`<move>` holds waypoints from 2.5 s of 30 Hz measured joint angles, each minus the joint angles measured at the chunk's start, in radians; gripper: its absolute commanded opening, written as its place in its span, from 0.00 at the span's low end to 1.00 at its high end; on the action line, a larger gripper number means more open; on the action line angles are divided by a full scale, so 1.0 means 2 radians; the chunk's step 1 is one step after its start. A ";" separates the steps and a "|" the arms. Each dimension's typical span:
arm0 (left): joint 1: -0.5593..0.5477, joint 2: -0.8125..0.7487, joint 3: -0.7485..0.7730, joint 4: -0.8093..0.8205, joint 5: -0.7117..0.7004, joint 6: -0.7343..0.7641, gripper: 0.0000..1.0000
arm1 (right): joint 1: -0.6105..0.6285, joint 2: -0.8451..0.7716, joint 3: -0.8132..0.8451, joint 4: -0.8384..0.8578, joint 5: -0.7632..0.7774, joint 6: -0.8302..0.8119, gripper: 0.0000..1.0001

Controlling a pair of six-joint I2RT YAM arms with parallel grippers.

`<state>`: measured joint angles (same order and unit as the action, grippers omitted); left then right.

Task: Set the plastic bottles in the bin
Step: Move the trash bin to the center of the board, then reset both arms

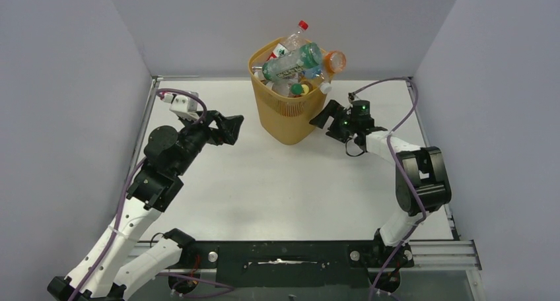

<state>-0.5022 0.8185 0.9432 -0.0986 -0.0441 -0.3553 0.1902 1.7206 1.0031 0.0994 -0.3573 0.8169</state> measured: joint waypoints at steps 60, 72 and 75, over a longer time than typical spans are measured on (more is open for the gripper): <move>0.288 0.278 -0.362 0.487 0.000 0.087 0.90 | -0.147 -0.131 -0.376 0.423 0.349 -0.341 0.98; 0.313 0.295 -0.362 0.529 0.049 0.092 0.90 | -0.137 -0.094 -0.423 0.530 0.346 -0.365 0.98; 0.313 0.295 -0.363 0.531 0.055 0.093 0.90 | -0.137 -0.093 -0.424 0.538 0.346 -0.367 0.98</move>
<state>0.1246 1.4082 0.2180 0.9627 0.0666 -0.1684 -0.0834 1.5356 0.1551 1.1755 0.3347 0.0834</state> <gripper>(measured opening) 0.901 0.978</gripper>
